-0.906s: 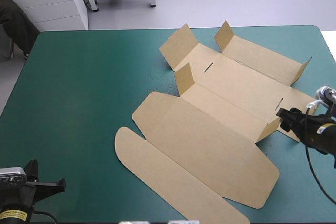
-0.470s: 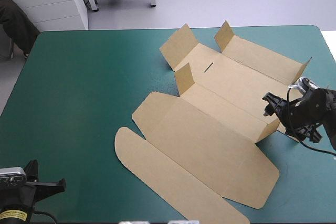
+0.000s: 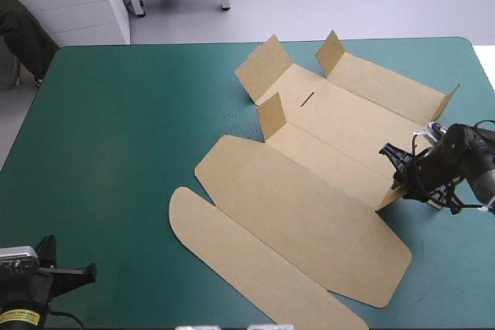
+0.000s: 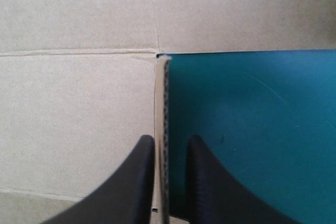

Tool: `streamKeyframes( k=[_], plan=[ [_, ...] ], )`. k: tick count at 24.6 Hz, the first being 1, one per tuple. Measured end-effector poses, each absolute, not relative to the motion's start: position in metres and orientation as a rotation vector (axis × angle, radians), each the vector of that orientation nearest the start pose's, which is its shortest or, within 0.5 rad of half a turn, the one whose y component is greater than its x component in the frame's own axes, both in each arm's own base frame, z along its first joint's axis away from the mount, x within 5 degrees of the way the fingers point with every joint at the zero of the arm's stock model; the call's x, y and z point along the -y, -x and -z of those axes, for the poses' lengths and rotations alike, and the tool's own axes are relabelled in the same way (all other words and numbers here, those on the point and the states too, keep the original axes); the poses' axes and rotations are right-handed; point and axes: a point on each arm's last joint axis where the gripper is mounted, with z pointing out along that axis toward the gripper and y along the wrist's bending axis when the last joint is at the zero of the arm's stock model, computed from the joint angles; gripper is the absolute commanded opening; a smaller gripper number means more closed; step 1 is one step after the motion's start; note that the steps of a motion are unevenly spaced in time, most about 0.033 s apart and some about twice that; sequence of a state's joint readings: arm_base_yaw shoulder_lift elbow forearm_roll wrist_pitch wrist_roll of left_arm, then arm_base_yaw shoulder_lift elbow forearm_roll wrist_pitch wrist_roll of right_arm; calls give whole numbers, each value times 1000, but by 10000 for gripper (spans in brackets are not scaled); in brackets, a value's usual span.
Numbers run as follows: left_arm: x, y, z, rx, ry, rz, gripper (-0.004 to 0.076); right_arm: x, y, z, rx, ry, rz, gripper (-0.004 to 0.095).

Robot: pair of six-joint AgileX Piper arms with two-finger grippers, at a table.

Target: Fold the box

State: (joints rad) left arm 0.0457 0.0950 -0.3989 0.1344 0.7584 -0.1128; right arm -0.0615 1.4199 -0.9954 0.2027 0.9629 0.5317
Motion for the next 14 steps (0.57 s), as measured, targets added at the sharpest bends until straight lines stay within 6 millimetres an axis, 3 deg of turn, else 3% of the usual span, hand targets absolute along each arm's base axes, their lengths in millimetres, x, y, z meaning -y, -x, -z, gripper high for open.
streamKeyframes(
  k=[6, 14],
  plan=[
    [-10, -30, -272, -1930, 113, -117, -10, 0, -265, -260, -2740, -971, -365, -20],
    [-10, -30, -272, -1930, 111, -121, -10, -5, -281, -267, -2741, -565, -428, -14]
  ],
)
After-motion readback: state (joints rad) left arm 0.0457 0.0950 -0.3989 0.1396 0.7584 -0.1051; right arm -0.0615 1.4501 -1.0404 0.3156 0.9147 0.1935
